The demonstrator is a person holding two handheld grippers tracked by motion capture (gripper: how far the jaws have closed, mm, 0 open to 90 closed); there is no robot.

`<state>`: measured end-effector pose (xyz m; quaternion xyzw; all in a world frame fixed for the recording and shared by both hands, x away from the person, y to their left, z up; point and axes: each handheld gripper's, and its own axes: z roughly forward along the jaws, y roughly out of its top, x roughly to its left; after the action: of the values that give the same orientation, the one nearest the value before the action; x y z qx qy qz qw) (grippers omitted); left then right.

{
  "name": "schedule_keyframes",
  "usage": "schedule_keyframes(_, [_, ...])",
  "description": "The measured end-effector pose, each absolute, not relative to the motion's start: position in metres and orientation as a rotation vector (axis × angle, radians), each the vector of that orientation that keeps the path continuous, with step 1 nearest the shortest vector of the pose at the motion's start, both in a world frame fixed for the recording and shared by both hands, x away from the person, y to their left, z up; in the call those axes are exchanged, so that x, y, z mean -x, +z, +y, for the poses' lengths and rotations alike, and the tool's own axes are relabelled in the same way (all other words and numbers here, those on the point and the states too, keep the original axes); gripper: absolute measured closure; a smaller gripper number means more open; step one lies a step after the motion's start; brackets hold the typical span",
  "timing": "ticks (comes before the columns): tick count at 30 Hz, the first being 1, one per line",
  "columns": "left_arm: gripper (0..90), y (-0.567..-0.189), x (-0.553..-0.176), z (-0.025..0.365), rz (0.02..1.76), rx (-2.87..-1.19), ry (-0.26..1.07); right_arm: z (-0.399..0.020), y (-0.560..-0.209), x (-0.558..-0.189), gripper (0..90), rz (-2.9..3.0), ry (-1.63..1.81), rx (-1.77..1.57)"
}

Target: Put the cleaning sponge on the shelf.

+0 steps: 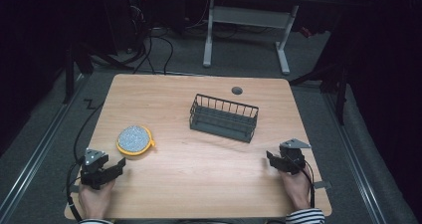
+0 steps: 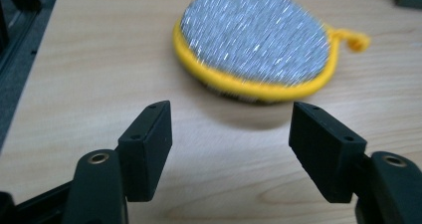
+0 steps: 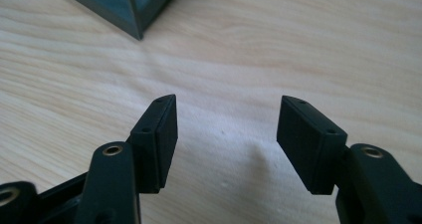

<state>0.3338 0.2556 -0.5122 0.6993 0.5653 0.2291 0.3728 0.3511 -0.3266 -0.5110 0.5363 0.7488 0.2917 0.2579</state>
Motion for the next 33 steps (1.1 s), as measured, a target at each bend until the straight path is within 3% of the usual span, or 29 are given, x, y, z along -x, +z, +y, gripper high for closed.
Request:
schedule_keyframes(4, [35.3, -0.490, -0.344, 0.247, 1.393, -1.817, 0.617, -0.324, -0.499, -0.358, 44.5, 2.050, 0.836, -1.427])
schedule_keyframes(13, [36.8, -0.451, -0.388, 0.211, 1.261, -1.895, 0.553, -0.312, -0.469, -0.381, 48.4, 2.047, 0.990, -1.393])
schedule_keyframes(33, [42.7, -0.407, -0.472, 0.118, 1.091, -1.972, 0.417, -0.295, -0.425, -0.421, 48.5, 2.041, 1.062, -1.351])
